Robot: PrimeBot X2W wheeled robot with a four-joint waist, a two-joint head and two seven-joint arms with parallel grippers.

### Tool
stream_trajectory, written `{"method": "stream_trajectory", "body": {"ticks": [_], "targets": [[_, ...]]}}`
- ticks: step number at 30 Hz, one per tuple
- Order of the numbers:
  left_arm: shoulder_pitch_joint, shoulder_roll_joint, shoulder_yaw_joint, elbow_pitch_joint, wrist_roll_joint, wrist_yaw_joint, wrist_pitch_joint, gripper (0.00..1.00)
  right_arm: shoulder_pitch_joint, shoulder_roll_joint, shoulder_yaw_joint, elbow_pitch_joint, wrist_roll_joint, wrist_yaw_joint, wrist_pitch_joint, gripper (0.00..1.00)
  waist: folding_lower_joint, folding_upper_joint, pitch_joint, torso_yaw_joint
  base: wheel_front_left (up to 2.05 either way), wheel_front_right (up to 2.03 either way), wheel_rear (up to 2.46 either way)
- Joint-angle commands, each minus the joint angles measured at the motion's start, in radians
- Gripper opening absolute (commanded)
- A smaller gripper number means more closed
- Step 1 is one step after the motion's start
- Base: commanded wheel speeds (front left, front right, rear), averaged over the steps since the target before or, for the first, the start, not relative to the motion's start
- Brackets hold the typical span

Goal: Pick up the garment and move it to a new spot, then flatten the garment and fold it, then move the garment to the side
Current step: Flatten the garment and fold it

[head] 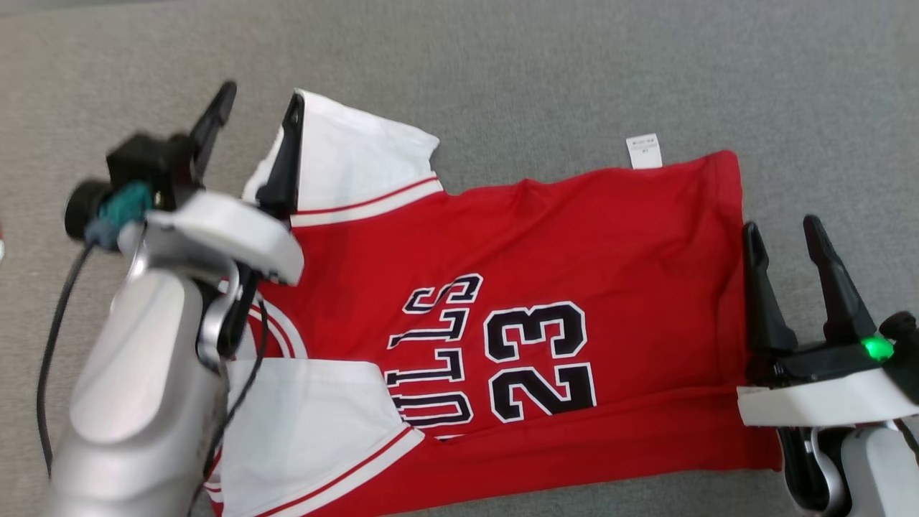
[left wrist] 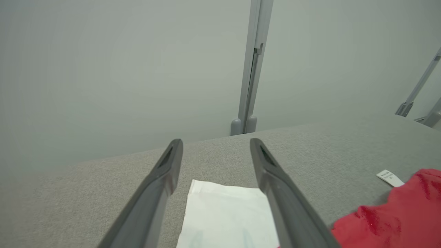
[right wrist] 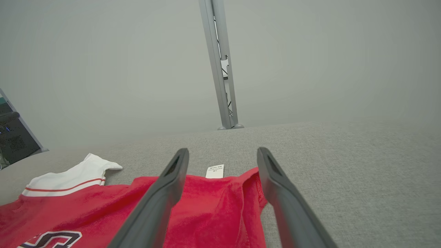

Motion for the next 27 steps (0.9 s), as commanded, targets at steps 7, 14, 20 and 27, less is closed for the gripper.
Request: {"method": "stream_trajectory", "body": {"ticks": [7, 14, 20, 27], "targets": [[-0.240, 0.026, -0.029, 0.261, 0.009, -0.059, 0.079, 1.00, -0.078, 0.004, 0.018, 0.007, 0.015, 0.000, -0.005, 1.00, 0.0000, -0.0001, 0.140, -0.052, 0.00, 0.00, 0.00], [-0.364, 0.034, -0.057, 0.532, -0.001, -0.087, 0.175, 1.00, -0.103, -0.002, 0.022, 0.027, 0.028, 0.000, -0.005, 1.00, 0.0000, -0.0001, 0.162, -0.069, 0.00, 0.00, 0.00], [-0.401, 0.011, -0.078, 0.627, -0.009, -0.100, 0.154, 0.00, -0.140, -0.049, -0.011, 0.069, 0.061, 0.000, -0.005, 1.00, 0.0000, -0.0001, 0.159, -0.056, 0.00, 0.00, 0.00], [-0.436, -0.029, -0.109, 0.673, -0.007, -0.110, 0.084, 0.00, -0.284, -0.153, -0.005, 0.176, 0.126, 0.000, 0.032, 1.00, 0.0000, -0.0001, 0.171, -0.002, 0.00, 0.00, 0.00]]}}
